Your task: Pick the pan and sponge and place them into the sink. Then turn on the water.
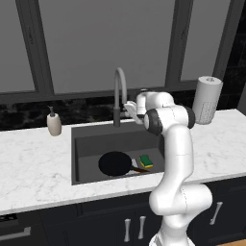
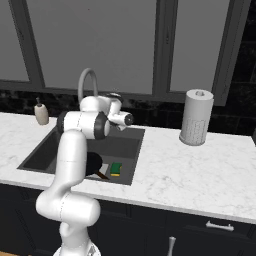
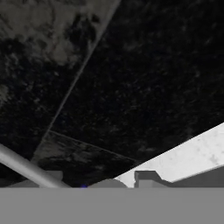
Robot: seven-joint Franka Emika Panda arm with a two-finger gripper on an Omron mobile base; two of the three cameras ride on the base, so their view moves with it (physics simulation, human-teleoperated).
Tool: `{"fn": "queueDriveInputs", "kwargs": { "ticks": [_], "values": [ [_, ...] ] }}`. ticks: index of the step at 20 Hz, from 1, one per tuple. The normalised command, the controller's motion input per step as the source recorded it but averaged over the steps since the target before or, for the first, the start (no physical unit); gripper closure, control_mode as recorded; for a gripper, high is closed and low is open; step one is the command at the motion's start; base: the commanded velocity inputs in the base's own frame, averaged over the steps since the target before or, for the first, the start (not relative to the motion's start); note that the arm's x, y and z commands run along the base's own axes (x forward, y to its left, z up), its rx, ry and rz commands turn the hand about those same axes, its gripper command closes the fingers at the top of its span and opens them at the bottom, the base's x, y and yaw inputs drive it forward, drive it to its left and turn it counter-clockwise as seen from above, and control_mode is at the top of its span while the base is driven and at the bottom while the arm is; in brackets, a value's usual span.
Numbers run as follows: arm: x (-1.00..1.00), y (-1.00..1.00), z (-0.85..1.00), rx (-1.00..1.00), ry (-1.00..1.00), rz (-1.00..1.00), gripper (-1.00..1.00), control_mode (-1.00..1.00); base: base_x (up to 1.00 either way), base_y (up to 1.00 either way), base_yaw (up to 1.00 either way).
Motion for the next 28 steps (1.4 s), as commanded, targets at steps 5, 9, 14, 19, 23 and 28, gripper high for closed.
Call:
{"fn": "queueDriveInputs", "kwargs": {
  "ticks": [5,9,14,19,23,28],
  "values": [
    [0.00,0.00,-0.22,0.20,0.00,-0.17,1.00,-1.00,0.00,0.00,0.00],
    [0.00,-0.01,-0.19,0.20,0.00,-0.19,1.00,-1.00,0.00,0.00,0.00],
    [0.00,-0.04,-0.18,0.17,0.00,-0.12,1.00,-1.00,0.00,0.00,0.00],
    [0.02,0.00,-0.17,0.07,0.00,-0.01,1.00,-1.00,0.00,0.00,0.00],
    [0.00,0.00,-0.09,0.00,0.00,0.00,1.00,-1.00,0.00,0.00,0.00],
    [0.00,0.00,0.00,0.00,0.00,0.00,1.00,-1.00,0.00,0.00,0.00]
  ]
}}
